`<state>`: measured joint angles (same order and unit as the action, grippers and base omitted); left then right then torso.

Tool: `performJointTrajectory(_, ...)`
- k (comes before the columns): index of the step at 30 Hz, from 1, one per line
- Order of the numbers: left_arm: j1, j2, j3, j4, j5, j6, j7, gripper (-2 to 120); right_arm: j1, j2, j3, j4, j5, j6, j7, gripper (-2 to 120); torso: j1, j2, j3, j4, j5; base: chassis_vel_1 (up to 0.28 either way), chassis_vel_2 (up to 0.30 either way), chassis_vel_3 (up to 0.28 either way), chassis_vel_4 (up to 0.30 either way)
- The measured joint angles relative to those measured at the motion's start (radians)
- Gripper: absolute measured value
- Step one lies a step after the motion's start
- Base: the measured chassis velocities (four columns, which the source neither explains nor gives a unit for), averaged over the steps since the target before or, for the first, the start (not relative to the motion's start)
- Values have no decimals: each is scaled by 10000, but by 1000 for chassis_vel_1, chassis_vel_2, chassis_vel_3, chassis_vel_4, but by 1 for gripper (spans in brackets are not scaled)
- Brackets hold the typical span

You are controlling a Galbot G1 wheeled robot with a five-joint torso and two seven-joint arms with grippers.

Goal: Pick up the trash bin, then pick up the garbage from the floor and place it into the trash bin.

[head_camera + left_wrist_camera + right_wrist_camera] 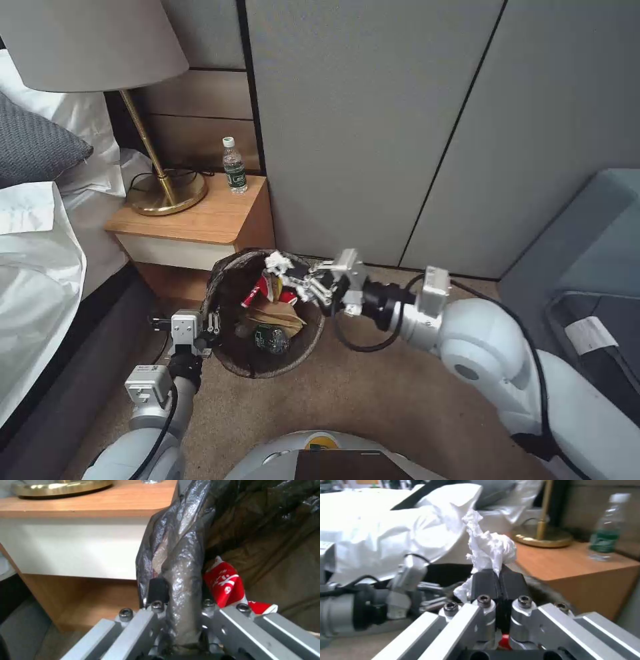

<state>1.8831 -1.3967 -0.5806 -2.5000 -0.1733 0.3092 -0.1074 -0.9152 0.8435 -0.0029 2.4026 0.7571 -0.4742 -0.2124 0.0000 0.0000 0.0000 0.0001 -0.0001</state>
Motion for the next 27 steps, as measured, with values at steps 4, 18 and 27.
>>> performJointTrajectory(4,19,-8,-20,0,6,-4,2,3,202,206,-765,-102,-243,-132,160,0,0,0,0,-2,-1,0,0,0,0)
performJointTrajectory(18,34,-32,2,0,27,-23,22,3,198,651,-1337,-425,-878,-590,680,34,0,0,0,-2,0,0,0,0,0)
performJointTrajectory(27,29,-24,-13,0,30,-25,11,3,178,688,-1273,-246,-934,-587,767,67,0,0,0,-1,0,0,0,0,0)
